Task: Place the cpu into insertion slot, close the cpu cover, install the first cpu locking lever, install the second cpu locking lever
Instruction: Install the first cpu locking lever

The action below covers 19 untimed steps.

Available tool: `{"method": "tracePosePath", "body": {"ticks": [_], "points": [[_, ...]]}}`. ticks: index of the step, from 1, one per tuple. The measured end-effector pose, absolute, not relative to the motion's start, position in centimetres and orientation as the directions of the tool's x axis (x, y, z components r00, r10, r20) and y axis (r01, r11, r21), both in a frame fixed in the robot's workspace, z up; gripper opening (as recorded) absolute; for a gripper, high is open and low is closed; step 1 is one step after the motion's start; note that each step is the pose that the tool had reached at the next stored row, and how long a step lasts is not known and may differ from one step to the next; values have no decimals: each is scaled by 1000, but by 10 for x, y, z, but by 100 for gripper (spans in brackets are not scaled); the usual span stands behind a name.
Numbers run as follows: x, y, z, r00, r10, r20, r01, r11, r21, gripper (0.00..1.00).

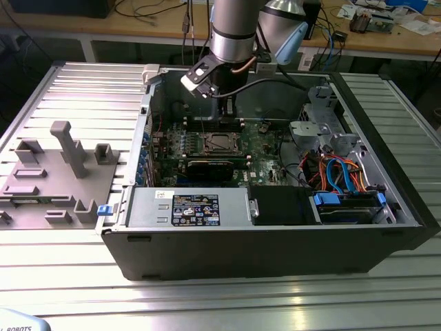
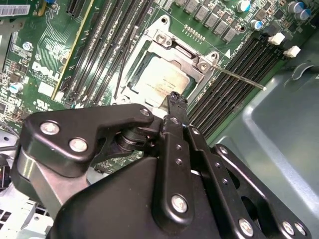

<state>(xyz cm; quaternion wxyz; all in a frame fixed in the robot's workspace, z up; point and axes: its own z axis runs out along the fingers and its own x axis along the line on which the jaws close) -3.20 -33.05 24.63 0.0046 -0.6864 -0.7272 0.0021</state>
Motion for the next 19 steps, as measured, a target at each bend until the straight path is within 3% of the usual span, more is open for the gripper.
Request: {"method": "tracePosePath", "body": {"ticks": [19], "points": [[-32,-330,246,-176,984,4,984,176,-9,11]]}}
